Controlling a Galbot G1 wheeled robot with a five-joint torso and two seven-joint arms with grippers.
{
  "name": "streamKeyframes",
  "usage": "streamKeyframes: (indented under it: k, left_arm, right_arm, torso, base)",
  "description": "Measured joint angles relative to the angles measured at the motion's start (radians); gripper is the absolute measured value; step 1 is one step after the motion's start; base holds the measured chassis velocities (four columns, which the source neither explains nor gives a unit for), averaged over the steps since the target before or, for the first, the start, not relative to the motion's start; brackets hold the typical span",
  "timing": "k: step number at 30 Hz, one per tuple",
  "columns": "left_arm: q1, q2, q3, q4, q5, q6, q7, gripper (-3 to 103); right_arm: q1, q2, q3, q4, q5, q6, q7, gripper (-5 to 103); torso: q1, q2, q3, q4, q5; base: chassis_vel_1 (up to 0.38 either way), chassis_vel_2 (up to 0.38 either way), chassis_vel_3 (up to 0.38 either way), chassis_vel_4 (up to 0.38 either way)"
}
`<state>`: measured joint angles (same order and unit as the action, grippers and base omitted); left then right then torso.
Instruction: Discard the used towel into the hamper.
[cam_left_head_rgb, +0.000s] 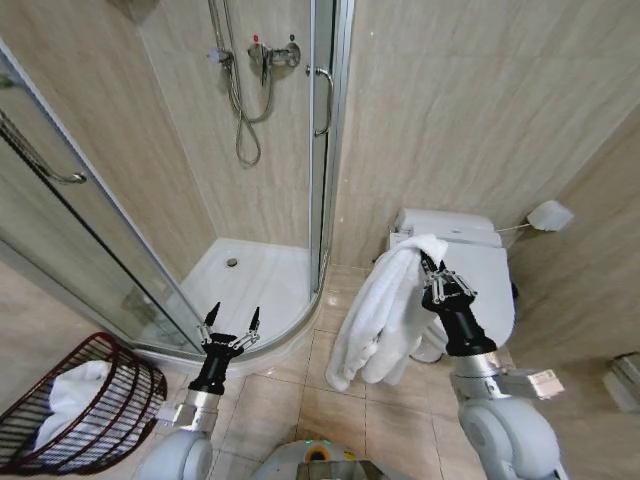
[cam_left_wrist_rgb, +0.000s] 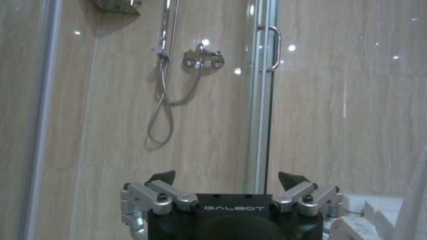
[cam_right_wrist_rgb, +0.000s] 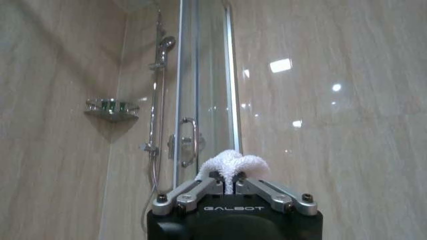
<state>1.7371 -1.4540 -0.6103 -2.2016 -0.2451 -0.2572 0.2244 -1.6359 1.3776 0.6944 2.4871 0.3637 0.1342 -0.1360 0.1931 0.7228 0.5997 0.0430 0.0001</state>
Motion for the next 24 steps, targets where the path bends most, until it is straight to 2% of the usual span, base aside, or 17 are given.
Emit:
streamKeyframes:
  k: [24]
  left_arm:
    - [0.000, 0.000, 0.000, 0.000, 0.000, 0.000, 0.000, 100]
  right_arm:
    - [-0.036, 0.009, -0.003, 0.014, -0.001, 0.005, -0.006, 4]
  torso:
    - [0.047, 0.105, 0.058, 0.0000, -0.0001]
  base:
    - [0.000, 0.000, 0.000, 0.000]
